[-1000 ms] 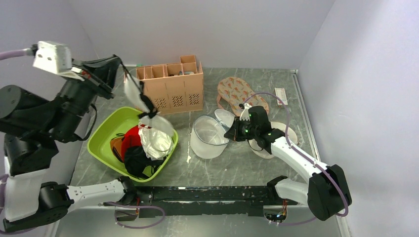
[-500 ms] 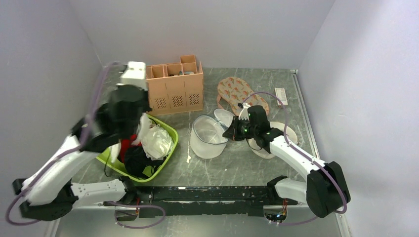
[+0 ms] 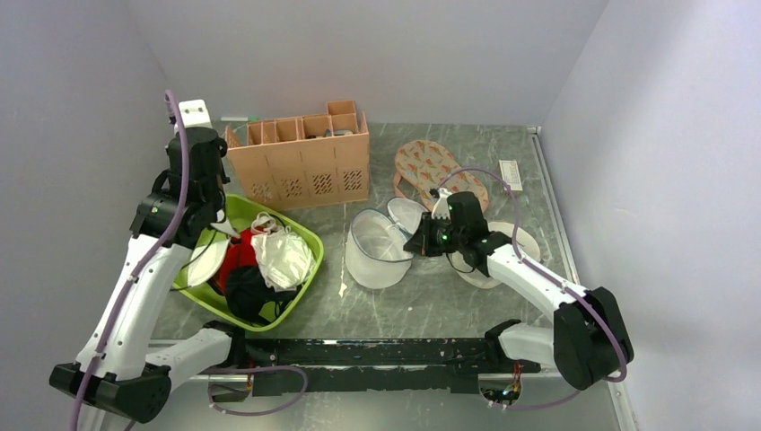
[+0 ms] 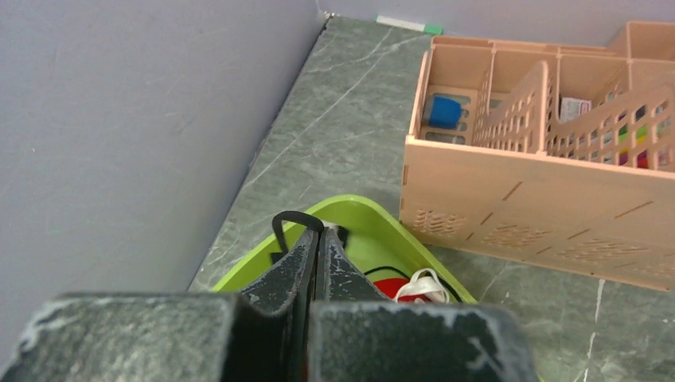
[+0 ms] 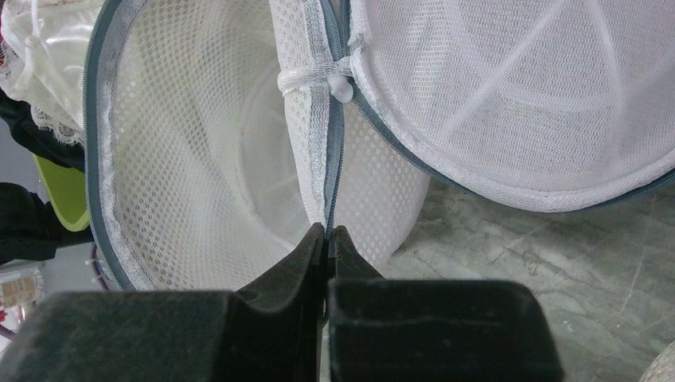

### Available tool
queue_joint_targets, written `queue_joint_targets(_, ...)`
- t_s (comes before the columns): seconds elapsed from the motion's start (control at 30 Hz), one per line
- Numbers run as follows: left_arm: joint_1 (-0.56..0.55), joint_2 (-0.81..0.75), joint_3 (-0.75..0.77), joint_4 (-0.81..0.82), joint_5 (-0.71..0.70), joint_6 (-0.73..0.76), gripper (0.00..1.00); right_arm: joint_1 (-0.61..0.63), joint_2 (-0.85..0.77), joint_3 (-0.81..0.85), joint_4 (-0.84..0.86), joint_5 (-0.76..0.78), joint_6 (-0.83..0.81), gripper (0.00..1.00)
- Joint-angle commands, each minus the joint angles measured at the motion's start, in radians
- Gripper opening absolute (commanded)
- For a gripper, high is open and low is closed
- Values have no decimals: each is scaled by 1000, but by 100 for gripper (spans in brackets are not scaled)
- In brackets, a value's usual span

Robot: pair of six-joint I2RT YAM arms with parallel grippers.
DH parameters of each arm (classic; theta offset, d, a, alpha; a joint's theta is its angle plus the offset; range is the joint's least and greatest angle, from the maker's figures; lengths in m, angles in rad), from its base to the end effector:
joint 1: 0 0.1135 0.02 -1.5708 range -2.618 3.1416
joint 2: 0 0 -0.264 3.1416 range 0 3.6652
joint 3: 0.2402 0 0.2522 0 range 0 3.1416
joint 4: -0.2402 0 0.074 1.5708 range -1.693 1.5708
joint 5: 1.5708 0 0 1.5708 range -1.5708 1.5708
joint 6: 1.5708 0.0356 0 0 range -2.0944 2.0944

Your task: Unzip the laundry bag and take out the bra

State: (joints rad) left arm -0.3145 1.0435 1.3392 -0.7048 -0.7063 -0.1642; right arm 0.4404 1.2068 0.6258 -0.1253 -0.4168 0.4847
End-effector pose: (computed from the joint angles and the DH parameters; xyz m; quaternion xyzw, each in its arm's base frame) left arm 0.1942 -0.0389 0.4302 -0.1303 0.7964 0.1588 0.5687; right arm 0.2153 0.1174 0.2068 -0.0670 0.8901 0.3510 0.2830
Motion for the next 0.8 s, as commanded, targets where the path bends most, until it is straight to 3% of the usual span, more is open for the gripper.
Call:
queue_joint_targets(0.0,66,-31,-51,68,56,-10,7,7,-11,18,5,5,-12,0)
queue_joint_targets(0.2,126,-67,-167,-26,-9,-233,7,6,11,32,-10,3,-31,0)
queue_joint_targets(0.4,134,-177,-375,-58,81,-588,7,7,16,16,23,-18,-14,0)
queue_joint_targets(0.57,136,-226,-531,-98,56,-850,7,7,6,22,2,-9,-24,0)
queue_joint_targets(0.77,177,-208,-679,-54,126,-1030,7,7,-8,28,-18,4,-33,0)
